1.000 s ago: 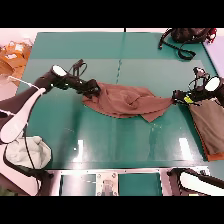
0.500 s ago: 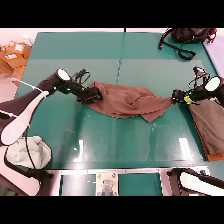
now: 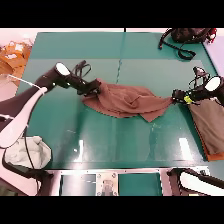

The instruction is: Fold the shirts.

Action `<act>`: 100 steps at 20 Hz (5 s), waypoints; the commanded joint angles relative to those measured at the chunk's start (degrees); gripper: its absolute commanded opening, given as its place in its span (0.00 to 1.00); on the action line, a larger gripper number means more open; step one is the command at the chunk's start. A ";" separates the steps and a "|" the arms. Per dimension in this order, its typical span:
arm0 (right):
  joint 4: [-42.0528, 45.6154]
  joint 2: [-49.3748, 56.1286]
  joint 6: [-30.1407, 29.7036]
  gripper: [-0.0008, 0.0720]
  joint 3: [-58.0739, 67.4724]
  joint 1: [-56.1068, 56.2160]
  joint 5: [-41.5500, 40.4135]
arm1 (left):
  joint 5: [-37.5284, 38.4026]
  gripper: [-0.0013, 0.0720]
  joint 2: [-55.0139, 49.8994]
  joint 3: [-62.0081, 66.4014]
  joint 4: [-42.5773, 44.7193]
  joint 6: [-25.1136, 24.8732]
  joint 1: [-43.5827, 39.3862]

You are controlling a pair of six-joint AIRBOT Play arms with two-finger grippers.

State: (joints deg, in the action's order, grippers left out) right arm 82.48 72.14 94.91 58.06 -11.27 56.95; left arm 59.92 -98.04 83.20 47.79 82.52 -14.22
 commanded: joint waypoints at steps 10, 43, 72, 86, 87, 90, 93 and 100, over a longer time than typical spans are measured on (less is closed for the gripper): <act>-11.17 -22.23 -0.83 0.03 33.86 0.00 11.67 | 14.64 0.06 31.98 31.17 11.93 -2.34 2.86; -17.73 29.22 -7.74 0.54 35.17 -0.83 9.94 | 10.16 0.70 -7.02 18.86 16.20 -6.88 7.72; -26.34 13.79 -19.76 0.03 -2.05 -13.66 12.24 | 31.95 0.70 -7.04 25.66 19.52 -3.08 10.14; -26.38 13.79 -20.63 0.03 -1.27 -13.14 11.37 | 18.16 0.70 -7.45 10.05 43.58 12.63 -8.72; -26.38 13.79 -20.63 0.03 -1.27 -13.14 11.15 | 17.35 0.70 -7.45 10.05 43.10 12.70 -8.83; -26.38 13.79 -20.63 0.03 -1.27 -13.14 10.54 | 17.16 0.70 -8.04 10.03 42.36 13.05 -9.53; -26.38 13.79 -20.63 0.03 -1.27 -13.16 10.45 | 19.17 0.70 -8.39 7.69 39.23 13.00 -9.62; -26.32 13.79 -20.61 0.03 -1.25 -13.18 10.51 | 24.61 0.06 -7.06 12.35 40.30 11.43 -9.49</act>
State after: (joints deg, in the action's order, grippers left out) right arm 56.12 85.97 74.28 56.75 -24.45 67.35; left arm 82.15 -106.00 93.23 87.50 94.63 -23.81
